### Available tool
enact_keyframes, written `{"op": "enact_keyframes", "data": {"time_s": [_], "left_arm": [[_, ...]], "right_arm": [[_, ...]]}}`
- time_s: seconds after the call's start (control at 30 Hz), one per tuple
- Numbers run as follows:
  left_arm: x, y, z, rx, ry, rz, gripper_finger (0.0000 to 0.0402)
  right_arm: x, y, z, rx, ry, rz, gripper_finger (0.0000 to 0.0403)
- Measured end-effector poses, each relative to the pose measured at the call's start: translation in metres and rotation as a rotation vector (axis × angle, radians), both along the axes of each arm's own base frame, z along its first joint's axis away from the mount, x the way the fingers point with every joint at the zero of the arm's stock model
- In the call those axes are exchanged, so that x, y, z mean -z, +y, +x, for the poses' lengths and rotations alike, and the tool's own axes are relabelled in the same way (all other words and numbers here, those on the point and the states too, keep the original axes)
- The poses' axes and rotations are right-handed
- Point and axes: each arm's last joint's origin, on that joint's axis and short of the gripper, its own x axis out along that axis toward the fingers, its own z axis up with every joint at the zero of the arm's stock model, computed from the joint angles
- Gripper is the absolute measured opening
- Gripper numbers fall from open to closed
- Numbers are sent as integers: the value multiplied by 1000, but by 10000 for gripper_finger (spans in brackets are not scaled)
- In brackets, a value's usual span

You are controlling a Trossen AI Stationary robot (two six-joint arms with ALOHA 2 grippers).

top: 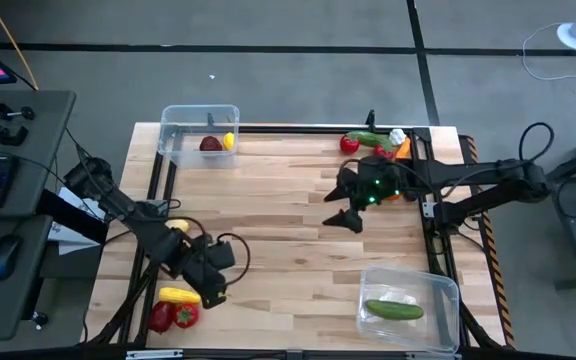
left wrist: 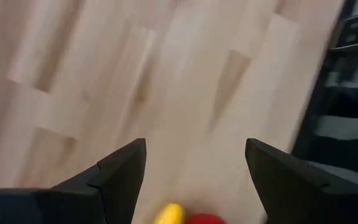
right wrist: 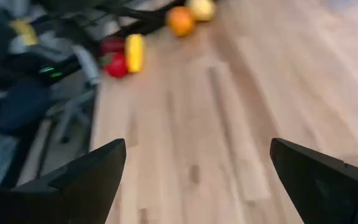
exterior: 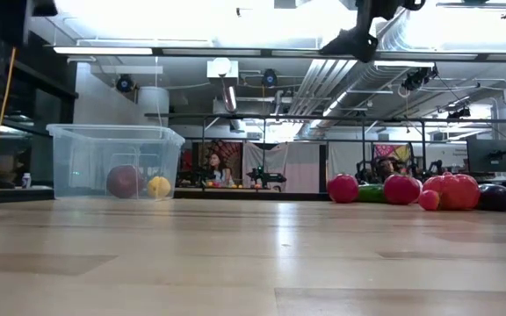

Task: Sort produce into baskets
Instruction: Put the orange pumpkin into the bottom transparent bin

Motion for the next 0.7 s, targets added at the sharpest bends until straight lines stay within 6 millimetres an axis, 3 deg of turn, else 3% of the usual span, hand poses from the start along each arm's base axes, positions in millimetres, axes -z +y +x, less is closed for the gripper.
{"op": "enact_keyframes", "data": {"time_s": [0.23, 0.37, 0.5, 0.7], "left_arm": [[-2, 8, 2, 54, -120, 283, 261], [-1, 19, 7, 122, -104, 383, 261], [9, 33, 12, 139, -68, 448, 261], [30, 53, 14, 90, 13, 455, 261]], "right_arm": [[16, -23, -18, 466, 248, -23, 392], [33, -39, -47, 831, 537, 61, 392], [39, -51, -81, 1090, 806, 20, 392], [39, -74, -99, 1226, 910, 47, 392]]}}
